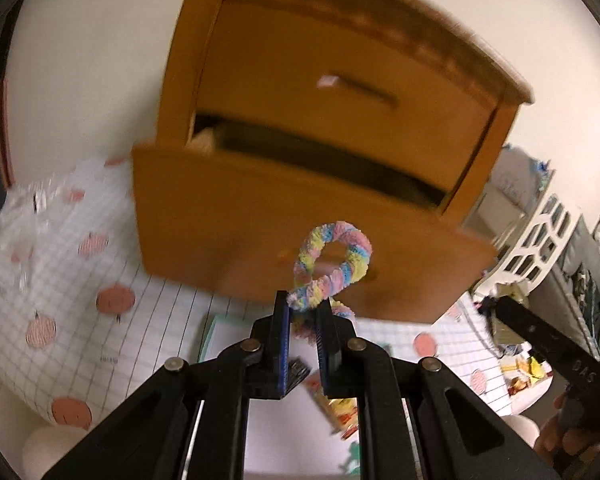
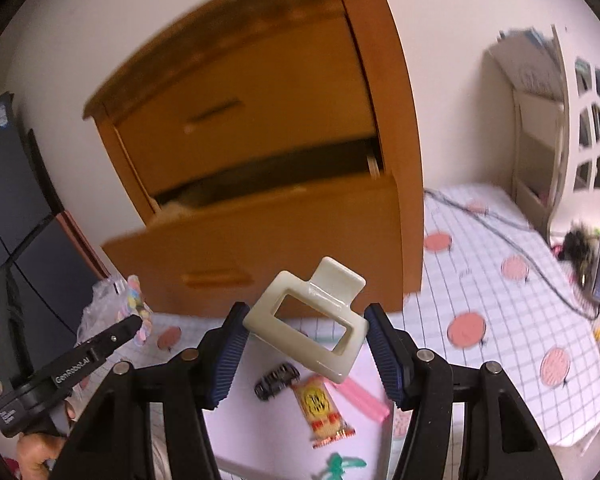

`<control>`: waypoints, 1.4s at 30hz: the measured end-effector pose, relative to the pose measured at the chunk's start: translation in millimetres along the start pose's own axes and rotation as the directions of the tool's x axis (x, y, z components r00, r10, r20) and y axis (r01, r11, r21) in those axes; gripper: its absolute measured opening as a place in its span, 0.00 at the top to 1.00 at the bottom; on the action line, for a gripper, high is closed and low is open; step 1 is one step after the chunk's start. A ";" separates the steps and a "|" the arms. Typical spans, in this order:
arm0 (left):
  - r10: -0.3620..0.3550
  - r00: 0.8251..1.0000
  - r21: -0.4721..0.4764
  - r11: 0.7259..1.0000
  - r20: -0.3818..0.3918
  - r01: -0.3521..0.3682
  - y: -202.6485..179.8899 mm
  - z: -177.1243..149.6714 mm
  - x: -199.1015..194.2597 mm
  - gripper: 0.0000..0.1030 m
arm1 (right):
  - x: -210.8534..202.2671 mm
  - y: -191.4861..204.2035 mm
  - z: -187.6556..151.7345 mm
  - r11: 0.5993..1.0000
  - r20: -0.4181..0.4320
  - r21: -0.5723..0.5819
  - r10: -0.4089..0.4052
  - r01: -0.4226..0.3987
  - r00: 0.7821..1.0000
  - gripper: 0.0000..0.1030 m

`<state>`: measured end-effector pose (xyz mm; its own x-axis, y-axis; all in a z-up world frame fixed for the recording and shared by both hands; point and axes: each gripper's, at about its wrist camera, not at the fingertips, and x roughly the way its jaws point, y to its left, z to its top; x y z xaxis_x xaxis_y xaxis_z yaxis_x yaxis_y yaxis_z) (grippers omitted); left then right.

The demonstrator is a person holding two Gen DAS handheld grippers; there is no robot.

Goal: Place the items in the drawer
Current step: 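Carry the pipe-cleaner ring and cream clip up into the open drawer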

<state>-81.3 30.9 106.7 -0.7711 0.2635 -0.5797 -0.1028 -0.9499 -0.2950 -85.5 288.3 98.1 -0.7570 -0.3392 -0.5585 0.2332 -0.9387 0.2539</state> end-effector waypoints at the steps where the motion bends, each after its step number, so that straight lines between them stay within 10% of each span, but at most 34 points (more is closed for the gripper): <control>1: -0.008 1.000 0.015 1.000 0.019 0.007 -6.3 6.4 -5.6 0.88 | -3.7 1.9 4.1 1.000 0.011 -0.004 0.003 -0.003 1.000 0.40; 13: -0.110 0.993 0.054 0.993 0.045 0.108 -37.9 68.7 -12.7 0.88 | -29.4 2.8 50.7 0.999 0.066 0.016 0.038 -0.039 0.997 0.40; 29: -0.013 0.999 0.071 0.997 0.032 0.011 -30.1 142.3 18.3 0.88 | 2.4 -2.8 134.8 0.998 -0.018 0.033 0.060 -0.060 0.998 0.40; 42: 0.060 0.996 0.039 0.998 -0.062 -0.058 -10.1 131.8 63.4 0.88 | 65.0 -8.5 119.9 0.998 -0.169 0.051 0.045 -0.036 0.985 0.40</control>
<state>-211.9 35.1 173.1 -0.7353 0.2158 -0.6425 -0.0823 -0.9694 -0.2315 -209.9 281.7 154.3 -0.6318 -0.3862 -0.6721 0.2290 -0.9213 0.3142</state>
